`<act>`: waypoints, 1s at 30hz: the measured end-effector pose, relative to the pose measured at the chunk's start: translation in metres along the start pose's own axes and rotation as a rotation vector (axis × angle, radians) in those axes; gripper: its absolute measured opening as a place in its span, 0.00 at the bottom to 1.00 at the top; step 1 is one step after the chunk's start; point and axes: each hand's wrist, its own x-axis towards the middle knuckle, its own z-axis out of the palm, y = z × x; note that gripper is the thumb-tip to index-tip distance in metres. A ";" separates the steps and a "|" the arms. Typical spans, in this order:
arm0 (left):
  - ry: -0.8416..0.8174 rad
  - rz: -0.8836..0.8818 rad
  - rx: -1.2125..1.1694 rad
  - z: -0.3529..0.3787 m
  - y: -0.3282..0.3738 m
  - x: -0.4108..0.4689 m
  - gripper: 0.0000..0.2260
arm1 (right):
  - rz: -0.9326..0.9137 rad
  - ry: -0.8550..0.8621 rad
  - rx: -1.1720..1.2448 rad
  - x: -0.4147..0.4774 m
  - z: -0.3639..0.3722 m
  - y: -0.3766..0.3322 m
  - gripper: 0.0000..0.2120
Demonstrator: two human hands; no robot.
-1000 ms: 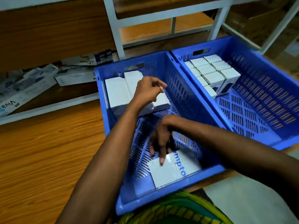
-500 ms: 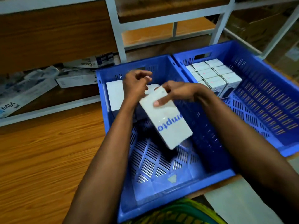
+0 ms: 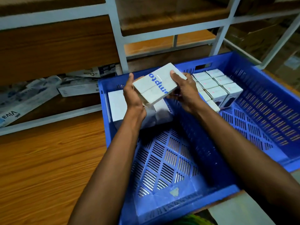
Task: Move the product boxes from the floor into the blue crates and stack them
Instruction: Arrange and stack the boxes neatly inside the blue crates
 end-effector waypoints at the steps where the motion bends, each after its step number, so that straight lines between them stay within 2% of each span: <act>1: 0.085 0.035 0.025 -0.002 0.000 0.003 0.23 | -0.007 0.012 -0.046 -0.002 0.001 0.001 0.14; 4: 0.244 0.126 0.146 -0.011 0.003 0.014 0.15 | -0.072 0.062 -0.147 -0.003 0.000 0.001 0.16; 7: 0.186 0.147 0.176 -0.016 0.010 0.018 0.19 | -0.095 0.114 -0.182 0.000 0.000 0.000 0.15; 10: 0.115 0.160 0.255 -0.010 0.009 0.010 0.24 | -0.164 0.161 -0.346 0.001 0.002 0.010 0.17; 13: 0.194 0.204 0.342 -0.007 0.000 0.007 0.22 | -0.203 0.147 -0.449 -0.004 0.005 0.016 0.22; 17: 0.241 0.140 0.316 -0.007 -0.001 0.008 0.16 | -0.198 0.123 -0.440 -0.002 0.000 0.016 0.21; 22: 0.175 0.065 0.316 -0.004 -0.002 0.006 0.10 | -0.266 0.154 -0.386 0.000 -0.003 0.013 0.24; 25: 0.136 0.037 0.326 -0.004 -0.002 0.005 0.10 | -0.312 0.169 -0.390 -0.002 -0.002 0.011 0.25; 30: -0.078 -0.003 0.324 -0.011 0.010 0.013 0.10 | -0.237 0.033 -0.288 0.009 -0.011 -0.010 0.29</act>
